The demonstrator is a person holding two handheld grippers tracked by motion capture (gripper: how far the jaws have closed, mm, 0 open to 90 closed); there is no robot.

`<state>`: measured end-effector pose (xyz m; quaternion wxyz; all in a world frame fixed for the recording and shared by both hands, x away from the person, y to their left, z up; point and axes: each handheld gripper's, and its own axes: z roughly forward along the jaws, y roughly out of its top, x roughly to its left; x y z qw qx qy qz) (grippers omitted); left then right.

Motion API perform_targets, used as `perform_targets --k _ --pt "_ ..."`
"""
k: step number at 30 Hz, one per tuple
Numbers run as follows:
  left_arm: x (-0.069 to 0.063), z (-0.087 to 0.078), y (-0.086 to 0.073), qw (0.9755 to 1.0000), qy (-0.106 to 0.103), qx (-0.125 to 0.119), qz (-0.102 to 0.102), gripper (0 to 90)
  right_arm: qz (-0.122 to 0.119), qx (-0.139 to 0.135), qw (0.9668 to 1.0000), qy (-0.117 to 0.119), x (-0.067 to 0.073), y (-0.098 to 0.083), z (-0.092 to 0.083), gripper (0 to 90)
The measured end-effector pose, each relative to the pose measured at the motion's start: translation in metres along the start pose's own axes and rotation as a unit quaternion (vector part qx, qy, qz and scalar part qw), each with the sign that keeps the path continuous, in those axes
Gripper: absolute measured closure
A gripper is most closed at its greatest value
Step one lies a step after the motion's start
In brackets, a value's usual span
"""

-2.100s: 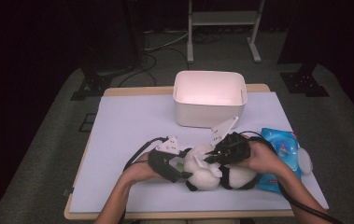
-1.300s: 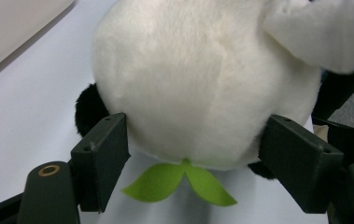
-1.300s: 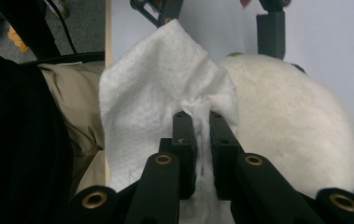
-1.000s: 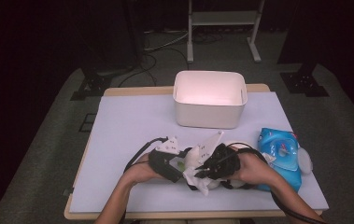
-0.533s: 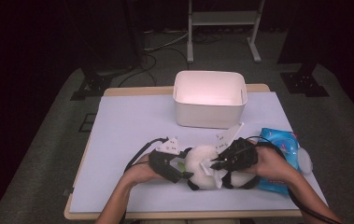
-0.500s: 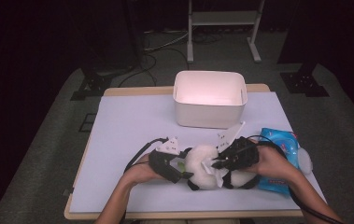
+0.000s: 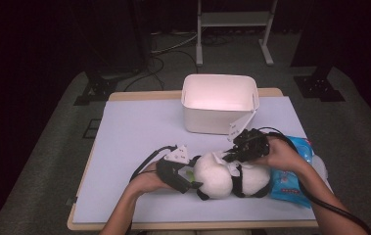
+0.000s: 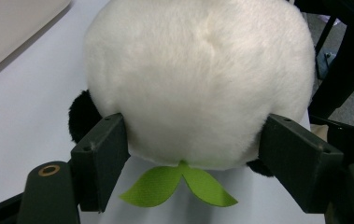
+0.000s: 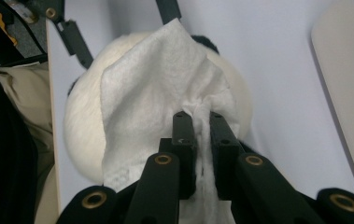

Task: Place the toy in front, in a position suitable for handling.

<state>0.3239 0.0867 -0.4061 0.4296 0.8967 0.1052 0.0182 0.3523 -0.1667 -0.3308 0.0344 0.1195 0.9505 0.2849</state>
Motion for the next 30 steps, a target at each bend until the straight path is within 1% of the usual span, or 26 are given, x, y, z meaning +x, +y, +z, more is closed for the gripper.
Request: perform_targets --k 1,2,3,4,6,9,12,18,19,20,21,22,23,24,25,26,27,29,30 --pt "0.000 0.000 0.000 1.0000 0.000 0.000 0.000 23.4 0.000 0.000 1.0000 0.000 0.000 0.000 0.000 82.9" --pt "0.000 0.000 0.000 1.0000 -0.001 0.002 0.001 23.3 -0.004 0.003 1.0000 0.005 -0.004 0.008 0.006 82.9" --pt "0.000 0.000 0.000 1.0000 -0.001 0.002 0.001 23.3 -0.004 0.003 1.0000 0.005 -0.004 0.008 0.006 82.9" --pt "0.001 0.000 -0.001 1.0000 -0.002 0.004 0.001 23.3 -0.005 0.004 0.9999 0.009 -0.006 0.013 0.010 82.9" --pt "0.001 -0.001 -0.002 1.0000 -0.005 0.005 -0.001 23.3 -0.010 0.002 0.9999 0.013 -0.008 0.019 0.015 82.9" --pt "0.001 -0.001 -0.003 1.0000 -0.007 0.005 -0.004 23.1 -0.015 0.002 0.9997 0.017 -0.009 0.022 0.018 82.9" --pt "0.001 0.000 -0.002 0.9999 -0.010 0.005 -0.005 22.3 -0.008 0.000 0.9998 0.017 -0.010 0.016 0.014 82.9" --pt "0.000 0.000 0.000 0.9999 -0.010 0.004 -0.007 21.9 0.012 0.005 0.9999 0.005 -0.012 -0.005 0.001 82.8" --pt "0.000 0.000 0.000 0.9999 -0.010 0.004 -0.007 21.9 0.012 0.005 0.9999 0.005 -0.012 -0.005 0.001 82.8" --pt "0.000 -0.002 0.002 0.9998 -0.016 0.005 -0.011 21.9 0.016 0.002 0.9999 0.005 -0.012 -0.011 -0.003 82.9" --pt "0.000 -0.002 0.002 0.9998 -0.016 0.005 -0.011 21.9 0.016 0.002 0.9999 0.005 -0.012 -0.011 -0.003 82.9" --pt "0.000 -0.003 0.003 0.9997 -0.020 0.003 -0.015 21.8 0.016 -0.003 0.9999 0.003 -0.009 -0.015 -0.006 82.9" --pt "0.000 -0.003 0.003 0.9997 -0.020 0.003 -0.015 21.5 0.016 -0.003 0.9999 0.003 -0.009 -0.015 -0.006 82.9" --pt "-0.001 -0.005 0.005 0.9996 -0.021 0.001 -0.017 20.4 0.014 -0.009 0.9999 0.003 -0.004 -0.017 -0.007 82.9" --pt "-0.001 -0.005 0.005 0.9996 -0.021 0.001 -0.017 20.1 0.014 -0.009 0.9999 0.003 -0.004 -0.017 -0.007 82.9" --pt "-0.001 -0.008 0.007 0.9995 -0.023 -0.006 -0.022 20.0 0.010 -0.016 0.9998 0.007 0.002 -0.020 -0.007 83.0" --pt "-0.001 -0.009 0.008 0.9994 -0.024 -0.008 -0.025 19.7 0.008 -0.019 0.9997 0.008 0.004 -0.020 -0.006 83.0" --pt "-0.001 -0.010 0.009 0.9993 -0.024 -0.009 -0.026 19.2 0.006 -0.022 0.9997 0.007 0.007 -0.021 -0.006 83.0" --pt "0.000 -0.009 0.011 0.9992 -0.024 -0.009 -0.031 18.5 0.001 -0.024 0.9997 0.006 0.012 -0.022 -0.006 83.1"
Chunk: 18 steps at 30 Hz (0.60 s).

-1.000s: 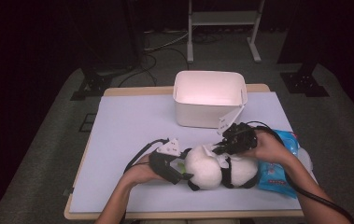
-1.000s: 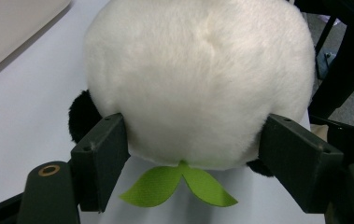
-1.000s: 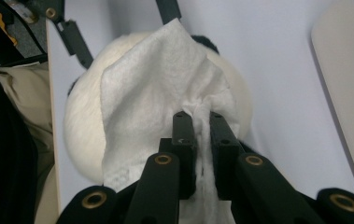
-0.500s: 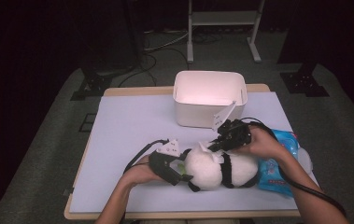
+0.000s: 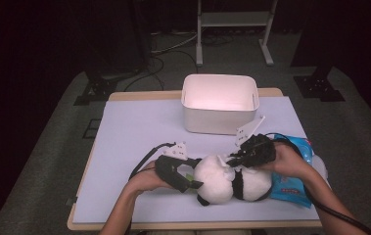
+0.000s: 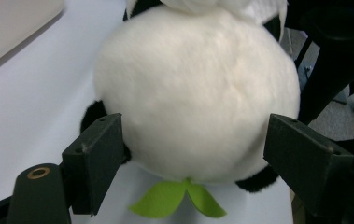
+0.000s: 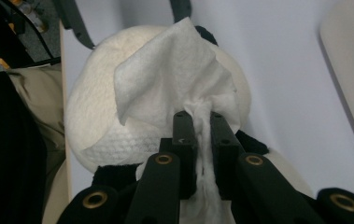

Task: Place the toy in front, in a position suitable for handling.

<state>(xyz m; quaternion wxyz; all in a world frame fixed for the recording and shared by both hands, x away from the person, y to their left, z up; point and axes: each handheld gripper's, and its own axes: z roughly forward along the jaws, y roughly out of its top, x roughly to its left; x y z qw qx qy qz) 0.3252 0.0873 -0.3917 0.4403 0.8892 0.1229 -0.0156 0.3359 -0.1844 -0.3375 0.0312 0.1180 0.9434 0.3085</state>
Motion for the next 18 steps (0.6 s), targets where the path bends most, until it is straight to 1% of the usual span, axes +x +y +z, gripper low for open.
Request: perform_targets --k 1,2,3,5,6,7,8,10,11,12,13,14,17,18 --pt "0.000 0.000 0.000 1.0000 0.000 0.000 0.000 17.4 0.000 0.000 1.0000 0.000 0.000 0.000 0.000 83.1" --pt "0.000 0.001 0.001 1.0000 0.001 0.002 -0.002 16.6 -0.005 0.000 1.0000 -0.001 0.005 0.000 0.000 83.1" --pt "0.001 0.004 0.003 1.0000 -0.004 0.002 -0.008 16.6 -0.009 0.000 1.0000 -0.003 0.007 0.000 0.000 83.1" --pt "0.000 0.007 0.003 0.9999 -0.012 0.004 -0.011 16.5 -0.012 0.000 0.9999 0.000 0.011 0.000 -0.001 83.1" --pt "0.000 0.007 0.003 0.9999 -0.012 0.004 -0.011 16.8 -0.016 0.000 0.9999 0.002 0.014 0.001 -0.001 83.1" --pt "-0.004 0.011 0.002 0.9997 -0.019 0.017 -0.005 19.3 -0.020 0.001 0.9998 0.003 0.016 0.001 -0.001 83.0" --pt "-0.005 0.012 0.001 0.9996 -0.018 0.021 0.004 20.2 -0.023 0.001 0.9997 0.008 0.019 0.002 0.000 83.0" --pt "-0.007 0.012 0.001 0.9996 -0.015 0.023 0.009 21.6 -0.031 0.007 0.9995 0.009 0.023 0.005 0.001 82.8" --pt "-0.007 0.012 0.001 0.9996 -0.015 0.023 0.009 22.2 -0.031 0.007 0.9995 0.009 0.023 0.005 0.001 82.8" --pt "-0.009 0.012 0.001 0.9996 -0.010 0.023 0.013 22.7 -0.034 0.012 0.9993 0.009 0.024 0.010 0.002 82.8" --pt "-0.009 0.012 0.001 0.9996 -0.010 0.023 0.013 22.8 -0.035 0.013 0.9993 0.009 0.024 0.012 0.003 82.8" --pt "-0.011 0.012 0.002 0.9995 -0.009 0.023 0.017 23.0 -0.038 0.015 0.9991 0.011 0.024 0.015 0.005 82.8" --pt "-0.012 0.012 0.001 0.9995 -0.008 0.023 0.018 23.1 -0.045 0.020 0.9987 0.011 0.023 0.025 0.012 82.8" --pt "-0.012 0.012 0.001 0.9995 -0.008 0.024 0.020 23.1 -0.045 0.020 0.9987 0.011 0.023 0.025 0.012 82.8"
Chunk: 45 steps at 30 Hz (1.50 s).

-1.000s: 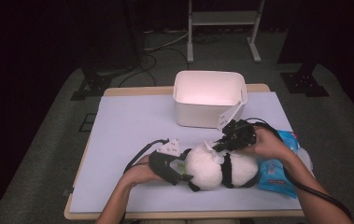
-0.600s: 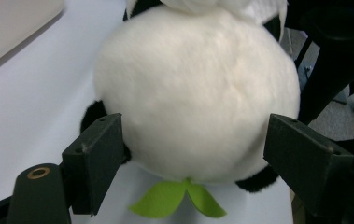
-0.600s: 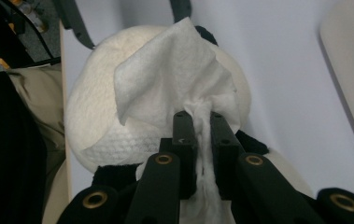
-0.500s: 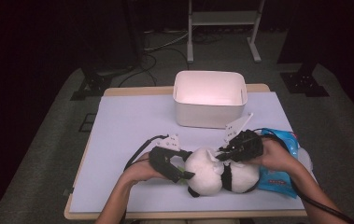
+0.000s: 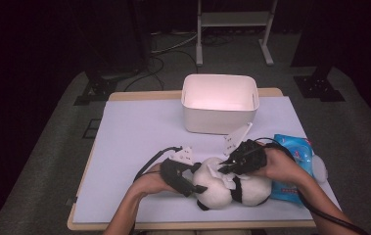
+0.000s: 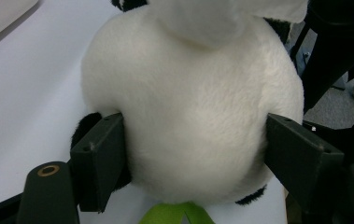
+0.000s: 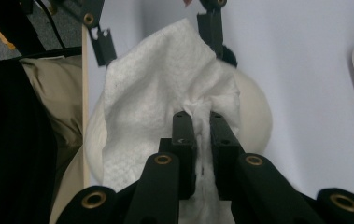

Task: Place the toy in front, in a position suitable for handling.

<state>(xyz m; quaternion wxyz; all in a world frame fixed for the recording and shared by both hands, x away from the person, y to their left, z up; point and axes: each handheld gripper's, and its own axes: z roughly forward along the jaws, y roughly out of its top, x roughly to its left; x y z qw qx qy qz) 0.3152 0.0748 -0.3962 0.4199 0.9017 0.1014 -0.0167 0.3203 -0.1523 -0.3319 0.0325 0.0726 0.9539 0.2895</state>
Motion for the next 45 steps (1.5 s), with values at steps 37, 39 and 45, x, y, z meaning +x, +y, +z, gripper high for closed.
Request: perform_targets --k 37,39,45 --pt "-0.003 0.000 0.002 1.0000 -0.006 0.006 -0.002 22.9 0.080 -0.021 0.9962 -0.027 -0.017 -0.061 -0.052 82.9" --pt "-0.003 -0.001 0.003 0.9999 -0.008 0.009 -0.005 22.5 0.078 -0.027 0.9962 -0.030 -0.014 -0.063 -0.052 83.0" --pt "-0.001 -0.003 0.006 0.9998 -0.011 0.011 -0.008 20.2 0.069 -0.034 0.9965 -0.032 -0.011 -0.066 -0.050 83.3"
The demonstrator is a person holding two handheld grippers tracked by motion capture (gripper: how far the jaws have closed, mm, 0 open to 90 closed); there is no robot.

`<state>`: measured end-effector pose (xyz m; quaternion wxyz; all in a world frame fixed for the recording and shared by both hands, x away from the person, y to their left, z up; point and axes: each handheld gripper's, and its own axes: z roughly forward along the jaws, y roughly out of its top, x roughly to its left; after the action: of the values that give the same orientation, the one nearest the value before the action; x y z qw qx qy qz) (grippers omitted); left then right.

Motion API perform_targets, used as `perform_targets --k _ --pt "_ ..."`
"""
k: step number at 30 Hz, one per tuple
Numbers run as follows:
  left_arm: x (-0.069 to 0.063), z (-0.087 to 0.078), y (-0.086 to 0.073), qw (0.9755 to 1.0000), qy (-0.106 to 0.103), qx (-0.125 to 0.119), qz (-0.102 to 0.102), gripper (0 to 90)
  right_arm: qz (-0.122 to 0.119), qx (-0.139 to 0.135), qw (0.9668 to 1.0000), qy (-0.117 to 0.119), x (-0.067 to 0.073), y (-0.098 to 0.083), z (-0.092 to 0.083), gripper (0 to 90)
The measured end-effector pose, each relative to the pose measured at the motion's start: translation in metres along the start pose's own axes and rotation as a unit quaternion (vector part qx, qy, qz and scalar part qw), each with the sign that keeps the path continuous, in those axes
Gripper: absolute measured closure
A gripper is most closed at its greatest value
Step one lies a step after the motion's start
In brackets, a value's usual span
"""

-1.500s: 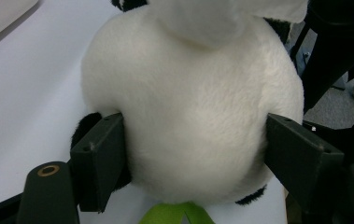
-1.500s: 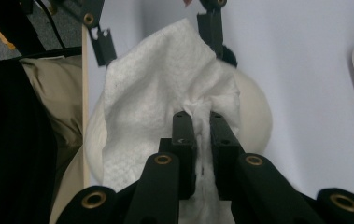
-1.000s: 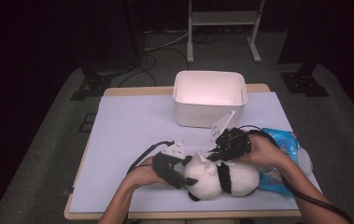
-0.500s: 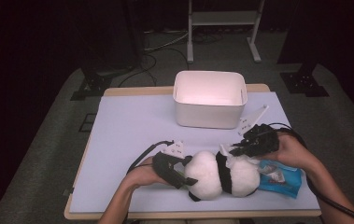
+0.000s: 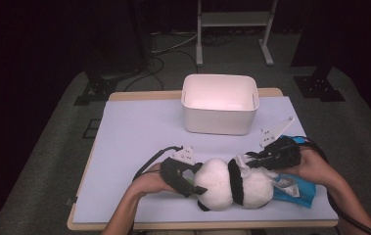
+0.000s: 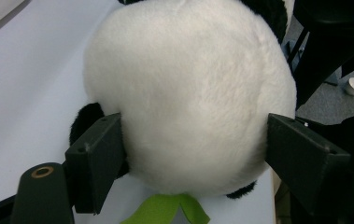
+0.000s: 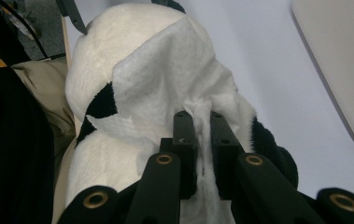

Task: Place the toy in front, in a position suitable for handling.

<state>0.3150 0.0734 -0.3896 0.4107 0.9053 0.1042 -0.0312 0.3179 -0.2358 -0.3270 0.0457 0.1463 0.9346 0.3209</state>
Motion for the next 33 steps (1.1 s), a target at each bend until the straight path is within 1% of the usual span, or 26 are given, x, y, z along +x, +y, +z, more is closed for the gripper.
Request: perform_targets --k 1,3,7,9,13,14,15,17,18,20,23,25,26,27,28,29,30,31,32,33 --pt "0.001 0.000 0.001 1.0000 -0.001 0.000 -0.001 20.2 0.004 -0.002 1.0000 -0.001 0.001 -0.001 0.000 83.3" --pt "0.002 -0.001 0.004 1.0000 -0.007 -0.004 -0.003 19.4 0.000 -0.008 1.0000 0.000 0.003 -0.003 0.000 83.4" --pt "0.005 0.000 0.009 0.9999 -0.012 -0.007 -0.004 19.0 0.000 -0.011 0.9999 0.000 0.006 -0.004 0.000 83.4" --pt "0.007 0.001 0.013 0.9999 -0.013 -0.005 -0.004 18.3 -0.005 -0.011 0.9999 0.000 0.007 -0.003 0.001 83.4" --pt "0.012 0.006 0.020 0.9997 -0.023 0.001 -0.006 17.3 -0.004 -0.011 0.9999 -0.001 0.008 -0.002 0.002 83.4" --pt "0.012 0.007 0.021 0.9996 -0.026 0.000 -0.010 17.3 -0.004 -0.011 0.9999 -0.001 0.008 -0.002 0.002 83.4" --pt "0.016 0.009 0.024 0.9994 -0.033 0.007 -0.012 16.2 -0.009 -0.011 0.9999 0.000 0.008 -0.002 0.003 83.5" --pt "0.018 0.011 0.026 0.9992 -0.035 0.011 -0.015 15.5 -0.009 -0.012 0.9999 0.000 0.008 -0.002 0.003 83.4" --pt "0.019 0.015 0.029 0.9989 -0.038 0.022 -0.017 11.6 -0.008 -0.010 0.9999 0.000 0.009 -0.001 0.004 83.5" --pt "0.020 0.017 0.031 0.9987 -0.041 0.027 -0.017 9.9 -0.011 -0.010 0.9999 0.001 0.010 0.000 0.005 83.7" --pt "0.025 0.022 0.036 0.9977 -0.053 0.035 -0.024 8.7 -0.012 -0.010 0.9999 0.000 0.010 0.000 0.005 83.7" --pt "0.029 0.026 0.037 0.9966 -0.066 0.041 -0.027 7.0 -0.013 -0.012 0.9999 0.000 0.010 0.000 0.006 83.7" --pt "0.029 0.026 0.037 0.9966 -0.066 0.041 -0.027 6.3 -0.013 -0.013 0.9998 0.001 0.010 0.000 0.006 83.7" --pt "0.032 0.029 0.038 0.9958 -0.074 0.043 -0.032 5.6 -0.013 -0.013 0.9998 0.001 0.010 0.000 0.006 83.7" --pt "0.032 0.029 0.038 0.9958 -0.074 0.043 -0.032 5.1 -0.013 -0.014 0.9998 0.002 0.010 0.000 0.006 83.7" --pt "0.034 0.031 0.038 0.9950 -0.081 0.045 -0.038 4.9 -0.013 -0.014 0.9998 0.003 0.010 0.000 0.007 83.7" --pt "0.034 0.031 0.038 0.9950 -0.081 0.045 -0.038 5.0 -0.013 -0.014 0.9998 0.003 0.010 0.000 0.007 83.7" --pt "0.035 0.033 0.038 0.9947 -0.086 0.042 -0.037 7.5 -0.015 -0.014 0.9998 0.003 0.009 0.000 0.007 83.7" --pt "0.035 0.033 0.038 0.9947 -0.086 0.042 -0.037 12.0 -0.015 -0.014 0.9998 0.003 0.009 0.000 0.007 83.7" --pt "0.035 0.032 0.037 0.9947 -0.088 0.038 -0.037 12.0 -0.014 -0.013 0.9998 0.002 0.009 0.000 0.007 83.7"
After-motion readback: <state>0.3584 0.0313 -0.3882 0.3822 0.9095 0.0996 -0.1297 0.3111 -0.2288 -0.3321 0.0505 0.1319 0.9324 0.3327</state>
